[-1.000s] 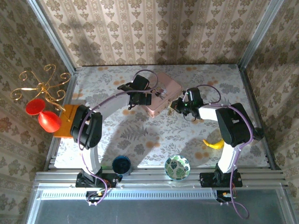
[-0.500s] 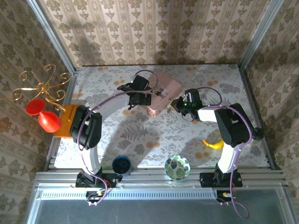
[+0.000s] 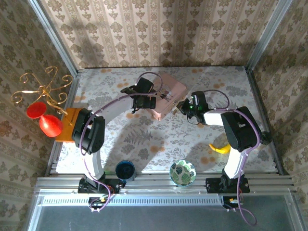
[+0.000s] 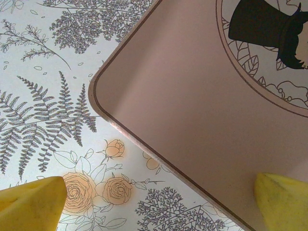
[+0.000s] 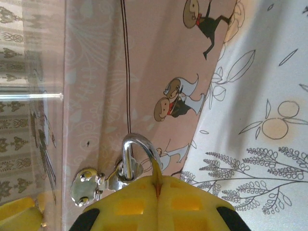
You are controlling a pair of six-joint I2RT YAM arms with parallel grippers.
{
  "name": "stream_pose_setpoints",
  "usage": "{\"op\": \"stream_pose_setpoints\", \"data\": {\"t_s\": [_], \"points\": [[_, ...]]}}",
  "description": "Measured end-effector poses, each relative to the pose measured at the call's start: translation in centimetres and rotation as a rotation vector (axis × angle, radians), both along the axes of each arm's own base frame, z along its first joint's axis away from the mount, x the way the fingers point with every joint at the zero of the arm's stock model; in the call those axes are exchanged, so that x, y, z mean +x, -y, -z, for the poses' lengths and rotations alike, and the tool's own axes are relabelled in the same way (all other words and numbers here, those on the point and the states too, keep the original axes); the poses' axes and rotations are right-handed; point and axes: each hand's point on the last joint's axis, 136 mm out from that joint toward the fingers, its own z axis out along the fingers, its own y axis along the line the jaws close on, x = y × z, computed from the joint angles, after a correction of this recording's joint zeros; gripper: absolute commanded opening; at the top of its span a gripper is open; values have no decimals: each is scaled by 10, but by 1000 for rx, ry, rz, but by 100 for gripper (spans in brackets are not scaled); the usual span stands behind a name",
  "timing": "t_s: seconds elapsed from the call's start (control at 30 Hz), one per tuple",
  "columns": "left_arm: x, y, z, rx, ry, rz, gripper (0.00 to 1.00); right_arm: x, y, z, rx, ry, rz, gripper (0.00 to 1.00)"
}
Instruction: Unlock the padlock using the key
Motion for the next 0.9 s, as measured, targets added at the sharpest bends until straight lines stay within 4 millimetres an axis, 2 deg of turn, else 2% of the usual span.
{"op": "stream_pose_setpoints", "data": {"t_s": [0.9], "points": [[0,-2,0,0,-4,-3,100,22,27,-11,-29,29,125,0]]}}
